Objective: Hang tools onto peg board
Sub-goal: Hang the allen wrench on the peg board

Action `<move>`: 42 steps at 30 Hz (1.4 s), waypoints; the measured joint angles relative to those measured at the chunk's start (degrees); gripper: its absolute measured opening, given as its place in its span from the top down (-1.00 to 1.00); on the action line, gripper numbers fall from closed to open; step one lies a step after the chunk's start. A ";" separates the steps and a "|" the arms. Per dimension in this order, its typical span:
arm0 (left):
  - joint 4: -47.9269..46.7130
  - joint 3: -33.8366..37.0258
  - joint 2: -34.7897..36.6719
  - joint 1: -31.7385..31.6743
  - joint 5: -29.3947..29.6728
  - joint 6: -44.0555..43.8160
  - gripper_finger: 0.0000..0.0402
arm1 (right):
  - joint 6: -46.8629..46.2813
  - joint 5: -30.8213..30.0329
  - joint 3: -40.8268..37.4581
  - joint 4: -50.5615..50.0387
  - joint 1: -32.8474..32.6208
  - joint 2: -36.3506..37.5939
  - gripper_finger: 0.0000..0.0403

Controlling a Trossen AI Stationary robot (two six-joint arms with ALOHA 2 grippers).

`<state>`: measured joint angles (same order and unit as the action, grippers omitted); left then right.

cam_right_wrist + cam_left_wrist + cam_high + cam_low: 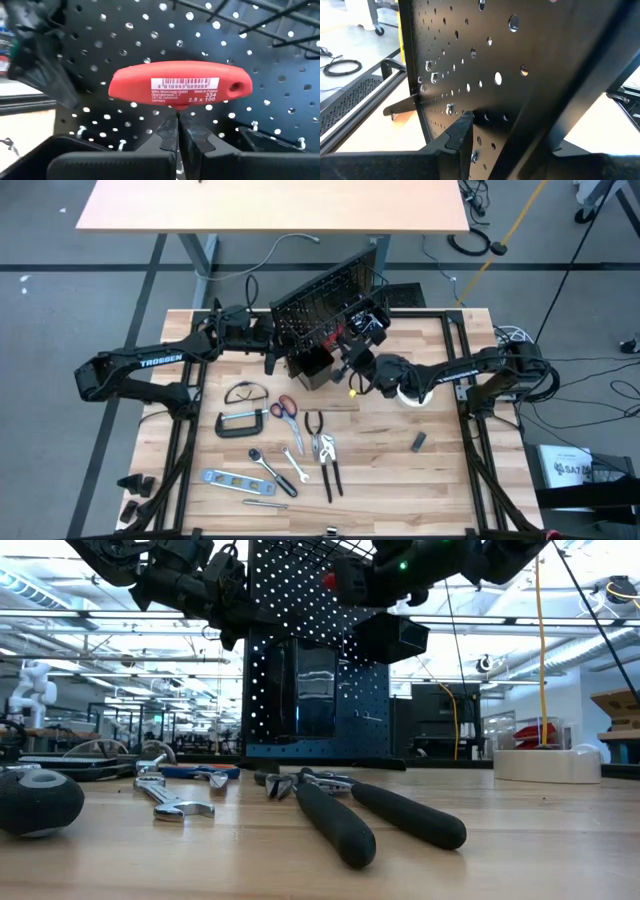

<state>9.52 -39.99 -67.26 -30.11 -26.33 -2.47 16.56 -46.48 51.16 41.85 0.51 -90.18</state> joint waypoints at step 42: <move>-2.69 0.02 0.00 0.04 0.00 1.41 0.39 | -7.87 4.63 0.00 -4.89 3.90 0.07 1.00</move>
<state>6.83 -39.97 -67.26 -30.06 -26.33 -1.06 8.69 -41.85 51.16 36.96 4.41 -90.11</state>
